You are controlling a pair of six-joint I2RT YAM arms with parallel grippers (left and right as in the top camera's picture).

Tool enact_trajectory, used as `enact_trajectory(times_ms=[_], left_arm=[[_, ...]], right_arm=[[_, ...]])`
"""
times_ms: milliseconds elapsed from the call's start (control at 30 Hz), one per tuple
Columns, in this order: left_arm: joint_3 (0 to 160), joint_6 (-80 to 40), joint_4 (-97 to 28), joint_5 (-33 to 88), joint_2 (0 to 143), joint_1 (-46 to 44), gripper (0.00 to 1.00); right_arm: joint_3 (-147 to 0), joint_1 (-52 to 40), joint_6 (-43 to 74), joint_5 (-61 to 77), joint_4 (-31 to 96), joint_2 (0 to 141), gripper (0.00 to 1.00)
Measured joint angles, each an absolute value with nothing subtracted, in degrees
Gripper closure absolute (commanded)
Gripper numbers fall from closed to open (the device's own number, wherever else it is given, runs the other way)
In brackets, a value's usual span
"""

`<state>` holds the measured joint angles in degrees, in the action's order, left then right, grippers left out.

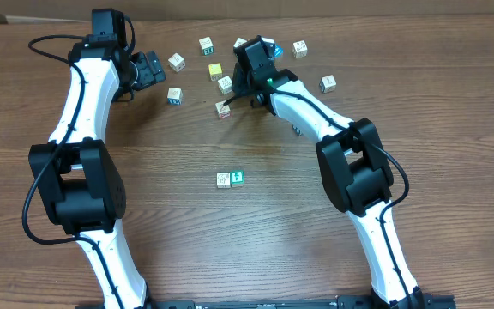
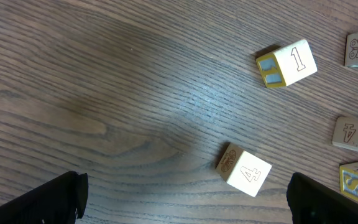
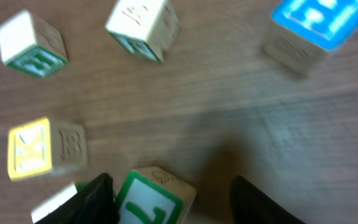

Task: Form a circle
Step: 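Close the right gripper on the green elephant-picture block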

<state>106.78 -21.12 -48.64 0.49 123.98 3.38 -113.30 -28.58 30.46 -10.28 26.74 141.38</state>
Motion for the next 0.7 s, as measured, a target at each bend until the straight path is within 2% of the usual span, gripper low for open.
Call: enact_trajectory(times_ms=[333,700], left_arm=[[106.8,-21.1,-48.6,0.7,124.0,3.4,0.00],[106.8,-21.1,-48.6,0.7,124.0,3.4,0.00]], right_arm=[[-113.3,-28.5,27.6,-10.3,40.2,138.7,0.44],[-113.0,-28.5,24.4,-10.0,41.1,138.7,0.45]])
